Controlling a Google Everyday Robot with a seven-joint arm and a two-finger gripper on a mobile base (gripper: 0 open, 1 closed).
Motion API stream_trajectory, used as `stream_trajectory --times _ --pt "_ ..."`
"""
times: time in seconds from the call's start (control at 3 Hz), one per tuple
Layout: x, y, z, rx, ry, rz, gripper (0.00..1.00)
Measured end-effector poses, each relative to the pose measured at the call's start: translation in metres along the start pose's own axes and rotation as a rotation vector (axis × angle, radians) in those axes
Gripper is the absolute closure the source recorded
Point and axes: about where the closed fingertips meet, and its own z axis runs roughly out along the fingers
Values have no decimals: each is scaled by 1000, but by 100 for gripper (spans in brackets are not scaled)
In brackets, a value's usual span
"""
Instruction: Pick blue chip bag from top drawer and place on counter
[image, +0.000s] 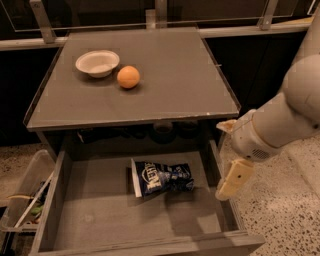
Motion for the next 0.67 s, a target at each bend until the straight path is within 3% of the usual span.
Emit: stream_trajectory --times 0.33,0.67 --pt "6 11 53 -58 -42 17 0" --pt "17 15 87 -73 -76 26 0"
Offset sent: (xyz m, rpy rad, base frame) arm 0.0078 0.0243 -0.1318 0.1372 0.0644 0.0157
